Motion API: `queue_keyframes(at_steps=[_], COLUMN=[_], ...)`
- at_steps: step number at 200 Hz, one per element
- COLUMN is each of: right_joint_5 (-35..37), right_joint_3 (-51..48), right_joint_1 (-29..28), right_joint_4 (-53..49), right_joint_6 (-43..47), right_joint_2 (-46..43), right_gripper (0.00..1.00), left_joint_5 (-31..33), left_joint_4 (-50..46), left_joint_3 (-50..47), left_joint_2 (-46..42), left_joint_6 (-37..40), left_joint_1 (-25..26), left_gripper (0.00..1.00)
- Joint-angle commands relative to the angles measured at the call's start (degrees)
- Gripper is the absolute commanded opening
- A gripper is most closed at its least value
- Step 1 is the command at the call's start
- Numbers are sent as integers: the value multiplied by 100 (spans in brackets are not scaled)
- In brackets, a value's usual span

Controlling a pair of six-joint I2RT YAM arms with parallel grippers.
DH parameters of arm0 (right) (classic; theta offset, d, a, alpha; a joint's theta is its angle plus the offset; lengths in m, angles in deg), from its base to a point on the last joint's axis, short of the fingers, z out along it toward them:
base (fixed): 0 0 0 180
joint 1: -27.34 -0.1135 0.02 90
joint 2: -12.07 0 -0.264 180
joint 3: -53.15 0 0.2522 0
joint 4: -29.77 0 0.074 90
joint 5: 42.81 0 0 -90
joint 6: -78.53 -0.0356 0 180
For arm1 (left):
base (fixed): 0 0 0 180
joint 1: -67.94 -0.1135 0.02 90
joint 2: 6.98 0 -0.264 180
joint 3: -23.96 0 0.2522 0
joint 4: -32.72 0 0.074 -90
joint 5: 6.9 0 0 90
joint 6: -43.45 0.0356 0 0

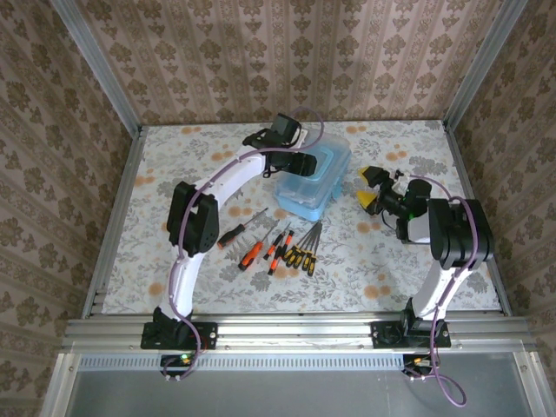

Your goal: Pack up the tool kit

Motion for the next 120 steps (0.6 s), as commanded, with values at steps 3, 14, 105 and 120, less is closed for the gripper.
queue_keyframes(at_steps=[3,14,105,120], right_joint_5=[56,172,605,674], right_joint_3=[-19,5,329,448], right_joint_1=[-24,-24,-156,-272], right_joint_4=[-1251,-1937,-4427,-4567], right_joint_6=[981,1380,2777,2870], right_joint_2=[-821,-1189,-2383,-2344], right_gripper=[98,98,99,99], left_joint_5=[510,526,87,-60], left_joint_4=[-1425,-1450,-1366,-1301], left_joint_3=[-114,-12,318,330], left_joint_2=[657,657,441,378], left_joint_6=[-322,-380,-977,-1081], left_joint_1=[18,77,246,242], left_gripper=[64,64,57,57])
